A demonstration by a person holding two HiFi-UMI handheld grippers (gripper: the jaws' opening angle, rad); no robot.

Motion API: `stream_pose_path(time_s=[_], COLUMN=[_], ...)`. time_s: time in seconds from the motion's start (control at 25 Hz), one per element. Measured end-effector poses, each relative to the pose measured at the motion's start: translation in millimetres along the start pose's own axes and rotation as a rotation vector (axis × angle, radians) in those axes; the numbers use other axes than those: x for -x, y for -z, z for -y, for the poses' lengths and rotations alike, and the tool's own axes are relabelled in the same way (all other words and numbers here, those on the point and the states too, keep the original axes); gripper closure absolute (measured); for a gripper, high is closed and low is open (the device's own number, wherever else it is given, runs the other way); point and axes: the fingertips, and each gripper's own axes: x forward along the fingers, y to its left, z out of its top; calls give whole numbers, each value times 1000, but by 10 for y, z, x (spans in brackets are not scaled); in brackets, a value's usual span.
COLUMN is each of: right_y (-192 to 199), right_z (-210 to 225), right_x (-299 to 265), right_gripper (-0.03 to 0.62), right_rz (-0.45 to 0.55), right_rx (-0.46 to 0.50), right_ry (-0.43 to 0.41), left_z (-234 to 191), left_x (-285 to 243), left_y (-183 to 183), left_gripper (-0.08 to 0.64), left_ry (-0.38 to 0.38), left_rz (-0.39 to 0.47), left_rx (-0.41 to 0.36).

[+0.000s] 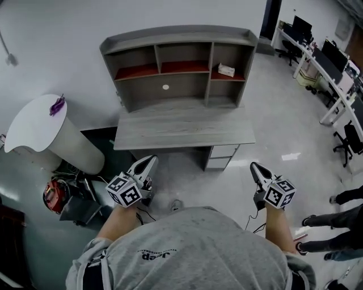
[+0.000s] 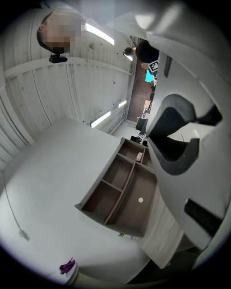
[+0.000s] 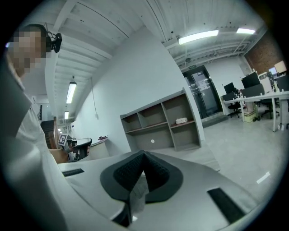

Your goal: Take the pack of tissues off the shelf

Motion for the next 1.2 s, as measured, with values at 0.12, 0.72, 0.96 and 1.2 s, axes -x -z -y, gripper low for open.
stream_pose_path(time_s=[0.12,0.72,0.96,1.2], right_y=[-210,-866,-964,-1108], right_z=[-46,32,206,536], right_x=[-604,-2225,-2458,-2728], right_gripper=[594,592,591,591], right_rz=[5,20,14,23], right_rx=[11,47,52,50], right_ry=[-2,81,97,64], left_z=[-499,-1992,-2176,-2249], left_x=[-215,-716,-797,-1016], left_y=[-239,-854,-851,-859], left_gripper=[540,540,540,540], left_ry=[25,108,105,61], left_rz=[-13,-12,-6,-19], left_rx=[-8,18,30,12])
